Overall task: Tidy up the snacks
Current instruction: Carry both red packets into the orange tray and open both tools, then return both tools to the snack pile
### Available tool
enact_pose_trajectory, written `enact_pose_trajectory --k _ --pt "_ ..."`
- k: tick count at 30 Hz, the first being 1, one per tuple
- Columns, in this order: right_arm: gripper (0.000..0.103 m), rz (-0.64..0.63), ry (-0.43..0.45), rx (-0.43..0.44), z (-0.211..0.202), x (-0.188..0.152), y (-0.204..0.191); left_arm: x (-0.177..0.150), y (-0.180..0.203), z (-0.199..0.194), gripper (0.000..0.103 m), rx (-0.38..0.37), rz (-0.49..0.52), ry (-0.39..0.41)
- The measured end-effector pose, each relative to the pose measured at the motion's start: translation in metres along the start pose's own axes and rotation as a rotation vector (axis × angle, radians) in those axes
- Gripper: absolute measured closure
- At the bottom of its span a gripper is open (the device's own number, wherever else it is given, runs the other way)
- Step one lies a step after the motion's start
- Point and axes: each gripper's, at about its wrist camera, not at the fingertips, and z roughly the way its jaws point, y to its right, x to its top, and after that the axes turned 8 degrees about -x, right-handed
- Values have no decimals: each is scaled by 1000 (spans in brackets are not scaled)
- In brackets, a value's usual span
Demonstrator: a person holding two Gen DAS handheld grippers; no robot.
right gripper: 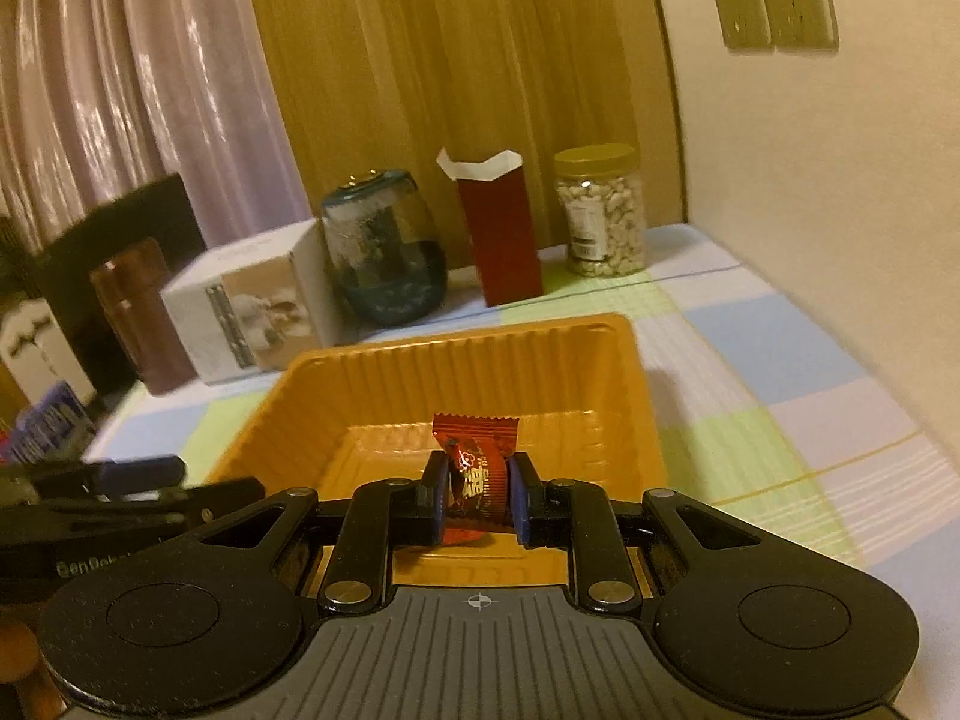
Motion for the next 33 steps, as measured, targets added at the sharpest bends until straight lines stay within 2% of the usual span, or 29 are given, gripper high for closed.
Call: enact_pose_trajectory --k 1,3,5,16,25,33 --pt "78 9 -7 2 1 0 1 -1 0 -1 38 -1 -2 1" --pt "60 30 2 -1 -1 1 5 -3 1 -4 38 -4 -4 1" --pt "55 50 16 -4 -5 2 10 -4 2 -7 38 -5 -7 4" --pt "54 77 94 -83 -43 -6 29 -26 22 -44 38 -2 -13 32" --pt "54 79 104 -102 -107 -38 28 -59 42 -88 38 -1 -53 58" --pt "54 68 61 -92 -145 -74 31 -95 51 -127 38 33 -95 62"
